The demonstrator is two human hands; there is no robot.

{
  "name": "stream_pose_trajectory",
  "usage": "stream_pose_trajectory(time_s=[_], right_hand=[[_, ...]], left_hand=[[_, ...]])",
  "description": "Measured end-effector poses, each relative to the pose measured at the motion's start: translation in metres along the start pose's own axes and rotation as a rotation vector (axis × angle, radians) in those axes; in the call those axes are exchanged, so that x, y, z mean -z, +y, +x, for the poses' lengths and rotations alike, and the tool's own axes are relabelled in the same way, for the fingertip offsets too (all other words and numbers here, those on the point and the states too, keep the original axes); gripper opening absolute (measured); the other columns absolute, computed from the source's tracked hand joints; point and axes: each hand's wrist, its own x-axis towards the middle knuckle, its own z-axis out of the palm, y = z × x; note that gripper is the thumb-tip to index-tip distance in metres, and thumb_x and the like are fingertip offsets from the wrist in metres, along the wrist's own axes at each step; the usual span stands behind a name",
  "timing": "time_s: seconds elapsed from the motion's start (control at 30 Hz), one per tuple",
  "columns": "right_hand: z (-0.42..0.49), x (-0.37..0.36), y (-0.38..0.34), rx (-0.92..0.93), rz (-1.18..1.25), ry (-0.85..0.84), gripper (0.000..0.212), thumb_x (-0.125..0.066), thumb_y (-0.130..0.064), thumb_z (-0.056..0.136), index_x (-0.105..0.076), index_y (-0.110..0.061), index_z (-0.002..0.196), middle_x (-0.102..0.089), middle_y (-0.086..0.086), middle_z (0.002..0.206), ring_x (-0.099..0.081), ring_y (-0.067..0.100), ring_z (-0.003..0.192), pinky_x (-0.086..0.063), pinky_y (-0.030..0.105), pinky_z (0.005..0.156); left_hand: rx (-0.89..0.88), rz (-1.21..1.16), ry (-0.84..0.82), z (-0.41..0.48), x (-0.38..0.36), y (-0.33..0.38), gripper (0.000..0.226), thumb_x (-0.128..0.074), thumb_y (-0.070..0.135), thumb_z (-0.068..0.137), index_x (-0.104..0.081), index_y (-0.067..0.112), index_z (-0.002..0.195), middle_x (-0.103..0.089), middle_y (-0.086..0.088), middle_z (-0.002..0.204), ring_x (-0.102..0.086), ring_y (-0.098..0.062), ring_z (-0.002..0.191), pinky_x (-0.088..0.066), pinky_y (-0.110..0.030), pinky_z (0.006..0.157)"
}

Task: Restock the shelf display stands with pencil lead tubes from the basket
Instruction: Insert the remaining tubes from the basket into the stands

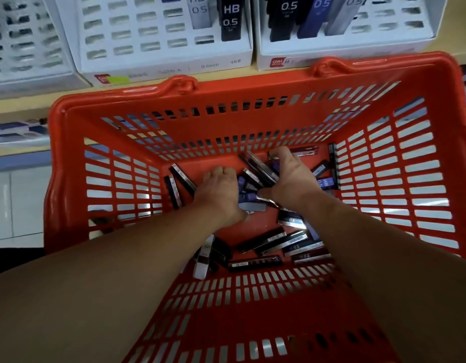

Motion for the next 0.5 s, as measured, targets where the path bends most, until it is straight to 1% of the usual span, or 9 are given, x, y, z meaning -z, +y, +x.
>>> stream_pose_trajectory(time_s=[0.03, 0.1, 0.2, 0.23, 0.3, 0.37, 0.5], right_hand=[[0.001, 0.000, -0.001, 0.011, -0.022, -0.020, 0.077, -0.092, -0.022, 0.072, -0.046, -0.026, 0.134, -0.058, 0.004, 0.126, -0.060, 0.026, 0.113, -0.053, 0.039, 0.095], [0.003, -0.003, -0.004, 0.024, -0.083, -0.032, 0.067, -0.086, -0.019, 0.076, -0.046, -0.024, 0.129, -0.064, 0.005, 0.117, -0.064, 0.028, 0.107, -0.055, 0.040, 0.091], [0.004, -0.011, -0.006, 0.014, -0.171, -0.039, 0.058, -0.082, -0.022, 0.079, -0.044, -0.022, 0.123, -0.064, 0.004, 0.107, -0.060, 0.030, 0.105, -0.050, 0.036, 0.087], [0.005, -0.012, -0.007, 0.012, -0.200, -0.052, 0.057, -0.081, -0.022, 0.080, -0.043, -0.021, 0.122, -0.064, 0.004, 0.107, -0.058, 0.030, 0.106, -0.048, 0.035, 0.087], [0.007, -0.011, -0.011, 0.006, -0.251, -0.090, 0.057, -0.082, -0.024, 0.081, -0.043, -0.018, 0.123, -0.063, 0.006, 0.114, -0.057, 0.030, 0.111, -0.048, 0.037, 0.092], [0.008, -0.009, -0.014, -0.002, -0.271, -0.122, 0.059, -0.081, -0.024, 0.083, -0.043, -0.015, 0.127, -0.062, 0.008, 0.122, -0.055, 0.031, 0.117, -0.045, 0.038, 0.098], [0.005, -0.006, -0.012, 0.022, -0.255, -0.111, 0.063, -0.078, -0.027, 0.086, -0.045, -0.009, 0.137, -0.052, 0.012, 0.136, -0.050, 0.033, 0.125, -0.041, 0.038, 0.105]], left_hand=[[0.011, -0.028, 0.004, 0.000, -0.001, 0.001, 0.085, -0.095, 0.045, 0.063, -0.046, 0.014, 0.126, -0.044, -0.005, 0.125, -0.046, -0.026, 0.117, -0.046, -0.036, 0.092], [0.014, -0.076, 0.031, -0.002, -0.004, 0.002, 0.081, -0.096, 0.037, 0.065, -0.047, 0.012, 0.124, -0.048, -0.007, 0.124, -0.053, -0.027, 0.111, -0.048, -0.036, 0.083], [-0.014, -0.114, 0.063, -0.006, -0.009, -0.004, 0.071, -0.095, 0.035, 0.066, -0.048, 0.014, 0.116, -0.053, -0.007, 0.121, -0.057, -0.028, 0.108, -0.050, -0.038, 0.081], [-0.017, -0.114, 0.057, -0.006, -0.009, -0.007, 0.071, -0.095, 0.037, 0.066, -0.048, 0.015, 0.115, -0.053, -0.007, 0.120, -0.057, -0.027, 0.107, -0.049, -0.037, 0.080], [-0.025, -0.081, 0.039, -0.007, -0.008, -0.014, 0.071, -0.092, 0.045, 0.068, -0.049, 0.015, 0.115, -0.051, -0.006, 0.119, -0.053, -0.026, 0.109, -0.045, -0.035, 0.082], [-0.039, -0.038, 0.065, -0.009, -0.009, -0.018, 0.067, -0.085, 0.051, 0.076, -0.051, 0.013, 0.120, -0.048, -0.006, 0.120, -0.051, -0.026, 0.113, -0.043, -0.035, 0.086], [-0.061, -0.018, 0.186, -0.019, -0.022, -0.019, 0.052, -0.071, 0.046, 0.091, -0.052, 0.011, 0.124, -0.047, -0.009, 0.124, -0.045, -0.028, 0.120, -0.042, -0.037, 0.098]])
